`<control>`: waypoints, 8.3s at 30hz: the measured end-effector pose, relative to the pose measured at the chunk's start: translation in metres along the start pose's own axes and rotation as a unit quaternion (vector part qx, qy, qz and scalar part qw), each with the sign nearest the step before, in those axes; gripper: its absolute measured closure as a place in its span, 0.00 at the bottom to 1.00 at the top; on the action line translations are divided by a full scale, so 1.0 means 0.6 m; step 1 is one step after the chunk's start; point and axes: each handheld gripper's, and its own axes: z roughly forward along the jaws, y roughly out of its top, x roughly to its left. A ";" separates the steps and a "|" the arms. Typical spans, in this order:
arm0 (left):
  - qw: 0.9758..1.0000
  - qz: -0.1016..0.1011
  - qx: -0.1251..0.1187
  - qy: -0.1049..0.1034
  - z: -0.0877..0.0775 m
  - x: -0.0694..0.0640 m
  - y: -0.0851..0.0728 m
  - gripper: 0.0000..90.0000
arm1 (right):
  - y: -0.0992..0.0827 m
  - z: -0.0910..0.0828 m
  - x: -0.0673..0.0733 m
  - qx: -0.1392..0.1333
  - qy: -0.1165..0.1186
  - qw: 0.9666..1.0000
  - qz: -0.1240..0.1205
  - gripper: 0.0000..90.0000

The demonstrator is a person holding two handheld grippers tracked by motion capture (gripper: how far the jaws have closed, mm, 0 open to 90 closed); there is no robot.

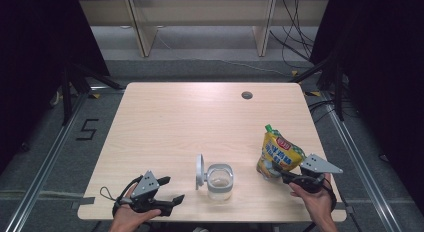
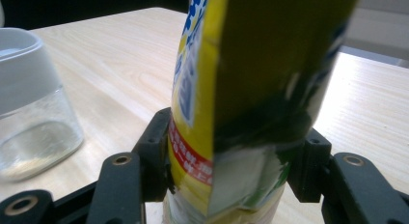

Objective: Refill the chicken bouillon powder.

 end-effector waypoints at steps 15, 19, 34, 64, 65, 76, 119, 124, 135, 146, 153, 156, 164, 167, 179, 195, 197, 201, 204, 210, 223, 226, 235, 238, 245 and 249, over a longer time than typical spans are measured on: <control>1.000 0.008 -0.001 0.002 0.001 0.001 0.000 0.24 | -0.010 -0.011 -0.002 -0.019 0.018 1.000 -0.010 0.50; 1.000 -0.014 -0.002 0.000 0.002 -0.004 -0.002 0.24 | -0.022 -0.003 -0.001 -0.021 0.018 0.999 0.015 0.34; 1.000 0.006 -0.001 -0.001 0.003 -0.002 -0.001 0.24 | -0.047 0.027 -0.008 -0.052 0.005 0.999 0.013 0.25; 1.000 0.003 0.005 -0.002 0.006 -0.003 -0.002 0.24 | -0.047 0.052 -0.014 -0.100 0.012 0.995 0.018 0.38; 1.000 -0.006 0.000 -0.004 0.008 -0.005 -0.003 0.24 | -0.045 0.048 -0.009 -0.084 0.005 0.996 0.036 0.41; 1.000 -0.007 0.004 0.000 0.007 -0.005 -0.003 0.24 | -0.030 0.044 0.005 -0.070 -0.013 0.997 0.031 0.50; 1.000 0.002 0.011 0.013 0.001 0.003 -0.004 0.24 | 0.051 -0.034 0.122 -0.008 -0.022 0.946 -0.324 0.54; 1.000 0.008 -0.001 0.011 0.001 0.005 -0.003 0.24 | 0.060 -0.037 0.140 0.012 -0.031 0.920 -0.390 0.54; 1.000 0.008 0.000 0.011 0.000 0.005 -0.003 0.24 | 0.062 -0.031 0.163 0.046 -0.037 0.872 -0.486 0.54; 1.000 0.009 0.003 0.015 0.000 0.007 -0.004 0.24 | 0.063 -0.027 0.174 0.060 -0.040 0.853 -0.517 0.55; 1.000 -0.002 -0.005 0.012 0.002 0.004 -0.004 0.24 | 0.057 -0.023 0.177 0.080 -0.040 0.842 -0.532 0.55; 1.000 -0.003 -0.006 0.012 0.002 0.004 -0.004 0.24 | 0.068 -0.024 0.180 0.095 -0.037 0.818 -0.566 0.55; 1.000 -0.002 -0.005 0.012 0.002 0.004 -0.004 0.24 | 0.077 -0.015 0.182 0.106 -0.049 0.780 -0.615 0.56; 1.000 -0.007 0.001 0.013 0.001 0.003 -0.004 0.24 | 0.074 -0.013 0.182 0.109 -0.048 0.783 -0.610 0.56; 1.000 -0.008 0.000 0.014 0.002 0.003 -0.005 0.24 | 0.091 -0.009 0.173 0.137 -0.045 0.752 -0.644 0.56; 1.000 -0.005 0.004 0.015 0.001 0.004 -0.005 0.24 | 0.121 0.004 0.179 0.142 -0.042 0.679 -0.719 0.57; 1.000 -0.005 0.003 0.013 0.002 0.003 -0.005 0.24 | 0.121 0.005 0.179 0.141 -0.039 0.679 -0.720 0.57; 1.000 0.009 0.001 0.012 0.001 0.006 -0.004 0.24 | 0.125 0.005 0.182 0.143 -0.037 0.665 -0.732 0.58; 1.000 0.023 0.007 0.016 0.000 0.009 -0.003 0.24 | 0.124 0.004 0.183 0.151 -0.043 0.669 -0.726 0.58; 1.000 -0.007 0.002 0.013 0.002 0.003 -0.005 0.24 | 0.130 0.007 0.186 0.146 -0.042 0.644 -0.750 0.59; 1.000 0.000 0.003 0.012 0.002 0.005 -0.005 0.24 | 0.137 0.006 0.190 0.148 -0.046 0.628 -0.763 0.59; 1.000 -0.006 0.003 0.013 0.002 0.003 -0.005 0.24 | 0.136 0.004 0.192 0.158 -0.055 0.627 -0.761 0.59; 1.000 -0.006 0.003 0.013 0.002 0.004 -0.005 0.24 | 0.141 0.007 0.194 0.159 -0.066 0.605 -0.777 0.59; 1.000 -0.005 0.003 0.013 0.002 0.003 -0.005 0.24 | 0.147 0.006 0.194 0.163 -0.067 0.587 -0.790 0.59; 1.000 -0.006 0.003 0.013 0.002 0.003 -0.005 0.24 | 0.150 0.005 0.195 0.166 -0.069 0.569 -0.803 0.59; 1.000 0.010 0.002 0.012 0.002 0.006 -0.004 0.24 | 0.149 0.007 0.194 0.167 -0.073 0.561 -0.808 0.60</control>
